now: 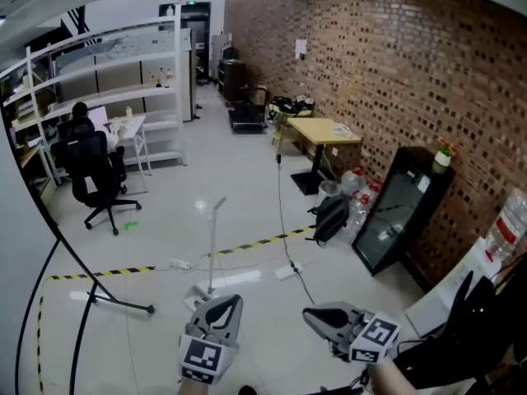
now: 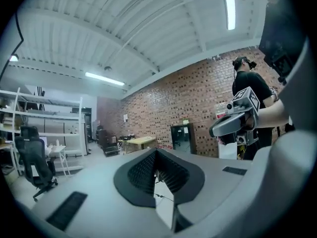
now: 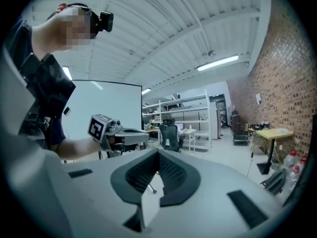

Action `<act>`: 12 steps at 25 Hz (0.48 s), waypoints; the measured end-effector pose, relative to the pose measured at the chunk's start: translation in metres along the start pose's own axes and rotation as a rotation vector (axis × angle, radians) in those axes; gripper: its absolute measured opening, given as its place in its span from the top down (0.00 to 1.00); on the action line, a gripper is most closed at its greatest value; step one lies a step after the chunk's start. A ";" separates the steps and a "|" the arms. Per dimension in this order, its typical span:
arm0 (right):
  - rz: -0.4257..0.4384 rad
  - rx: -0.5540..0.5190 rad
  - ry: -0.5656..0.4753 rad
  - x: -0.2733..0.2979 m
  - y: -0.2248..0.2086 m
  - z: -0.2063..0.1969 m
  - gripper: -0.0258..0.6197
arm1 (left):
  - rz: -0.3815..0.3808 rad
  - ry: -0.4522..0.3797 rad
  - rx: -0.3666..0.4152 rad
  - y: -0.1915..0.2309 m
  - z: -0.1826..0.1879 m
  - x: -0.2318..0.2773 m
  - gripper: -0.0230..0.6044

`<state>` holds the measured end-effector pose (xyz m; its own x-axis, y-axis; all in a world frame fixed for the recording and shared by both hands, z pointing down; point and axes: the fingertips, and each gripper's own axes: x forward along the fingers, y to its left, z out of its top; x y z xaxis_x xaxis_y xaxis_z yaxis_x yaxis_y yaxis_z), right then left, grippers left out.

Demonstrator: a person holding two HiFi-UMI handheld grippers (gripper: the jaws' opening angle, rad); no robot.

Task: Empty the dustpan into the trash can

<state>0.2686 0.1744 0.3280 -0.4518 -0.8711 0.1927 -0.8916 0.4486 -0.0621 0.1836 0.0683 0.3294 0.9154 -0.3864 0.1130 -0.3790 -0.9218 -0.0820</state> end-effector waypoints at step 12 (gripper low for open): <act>0.075 0.001 -0.014 0.082 -0.051 0.017 0.94 | 0.026 0.041 -0.012 0.067 -0.010 0.039 0.97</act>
<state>0.2764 0.0763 0.3305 -0.5178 -0.8378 0.1735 -0.8552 0.5126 -0.0768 0.1927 -0.0090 0.3382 0.8991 -0.4109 0.1512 -0.4043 -0.9117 -0.0733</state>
